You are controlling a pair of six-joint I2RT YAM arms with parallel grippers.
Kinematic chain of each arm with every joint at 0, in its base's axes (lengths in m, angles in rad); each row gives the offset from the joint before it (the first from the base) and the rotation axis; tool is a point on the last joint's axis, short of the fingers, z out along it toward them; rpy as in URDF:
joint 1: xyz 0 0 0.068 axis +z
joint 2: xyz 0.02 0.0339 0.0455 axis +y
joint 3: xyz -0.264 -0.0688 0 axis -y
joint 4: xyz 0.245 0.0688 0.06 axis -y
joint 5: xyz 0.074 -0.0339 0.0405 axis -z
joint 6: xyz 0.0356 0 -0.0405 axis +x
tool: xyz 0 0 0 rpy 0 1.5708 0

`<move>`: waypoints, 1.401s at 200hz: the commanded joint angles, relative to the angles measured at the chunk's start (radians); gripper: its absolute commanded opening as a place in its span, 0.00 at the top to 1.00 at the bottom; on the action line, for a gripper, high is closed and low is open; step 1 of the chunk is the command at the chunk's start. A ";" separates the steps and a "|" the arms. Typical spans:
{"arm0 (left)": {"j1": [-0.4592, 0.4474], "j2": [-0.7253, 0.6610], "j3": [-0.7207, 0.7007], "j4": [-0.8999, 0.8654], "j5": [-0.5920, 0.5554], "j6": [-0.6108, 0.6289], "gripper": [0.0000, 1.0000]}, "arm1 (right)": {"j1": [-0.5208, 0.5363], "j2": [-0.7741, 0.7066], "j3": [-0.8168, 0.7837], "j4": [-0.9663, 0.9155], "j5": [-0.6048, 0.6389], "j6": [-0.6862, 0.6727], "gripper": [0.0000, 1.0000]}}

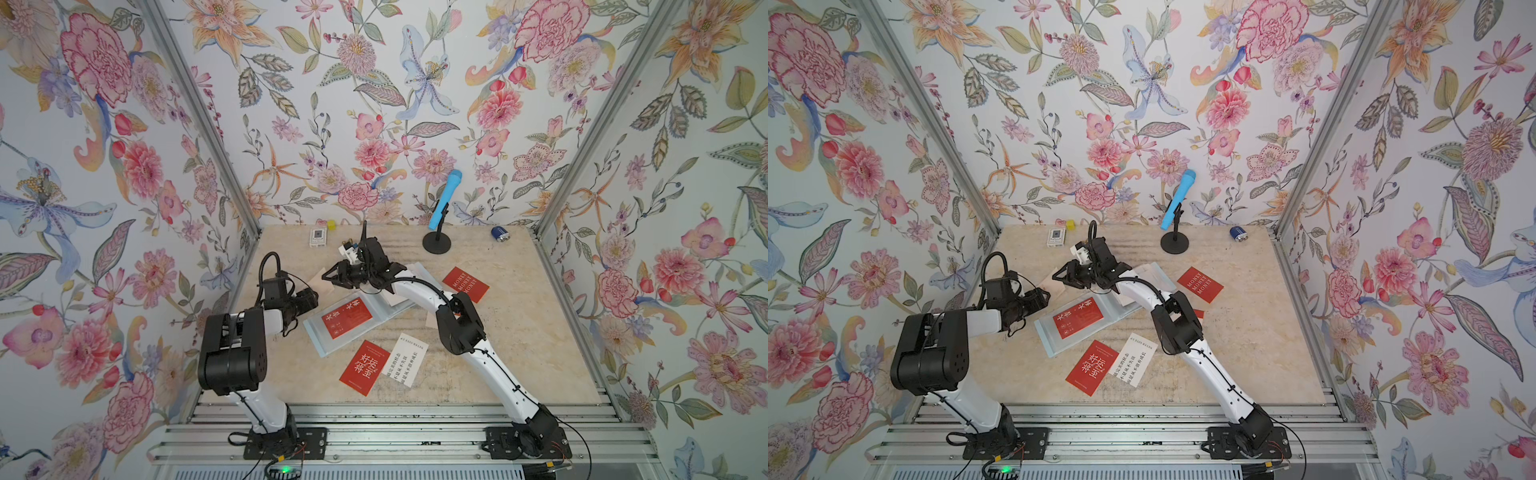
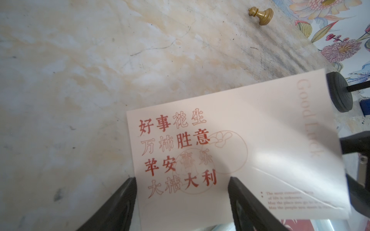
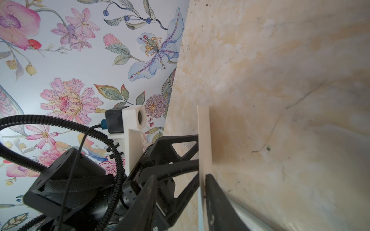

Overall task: Place the photos into the photo albums
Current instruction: Pick up the photo at the center of the board.

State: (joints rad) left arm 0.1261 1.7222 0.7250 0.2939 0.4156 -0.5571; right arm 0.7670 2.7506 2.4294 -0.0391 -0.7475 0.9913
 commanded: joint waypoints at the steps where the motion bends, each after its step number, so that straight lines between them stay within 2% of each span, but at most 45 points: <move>1: -0.002 -0.010 -0.025 -0.052 0.018 -0.010 0.24 | -0.003 -0.006 -0.028 0.015 0.011 -0.006 0.62; 68: -0.002 -0.045 -0.022 -0.066 0.028 -0.010 0.24 | -0.017 -0.038 -0.072 0.015 0.020 -0.025 0.87; 111: -0.002 -0.106 -0.018 -0.098 0.016 0.006 0.24 | -0.028 -0.090 -0.136 0.015 0.028 -0.054 0.96; 166: -0.002 -0.215 -0.030 -0.108 0.030 0.001 0.24 | -0.048 -0.176 -0.229 0.016 0.027 -0.095 0.99; 197: -0.001 -0.261 -0.044 -0.090 0.079 -0.012 0.24 | -0.065 -0.243 -0.295 0.019 0.006 -0.110 0.99; 246: -0.003 -0.338 -0.109 0.044 0.251 -0.071 0.25 | -0.103 -0.393 -0.463 0.098 -0.035 -0.105 0.99; 271: -0.001 -0.344 -0.146 0.169 0.348 -0.148 0.26 | -0.113 -0.477 -0.579 0.137 -0.057 -0.109 0.99; 280: -0.002 -0.337 -0.164 0.238 0.390 -0.188 0.27 | -0.153 -0.505 -0.628 0.153 -0.067 -0.107 0.98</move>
State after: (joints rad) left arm 0.1261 1.3964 0.6041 0.3485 0.6609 -0.6392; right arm 0.6540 2.3341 1.8881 0.0483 -0.7734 0.8944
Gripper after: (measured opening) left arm 0.742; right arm 0.045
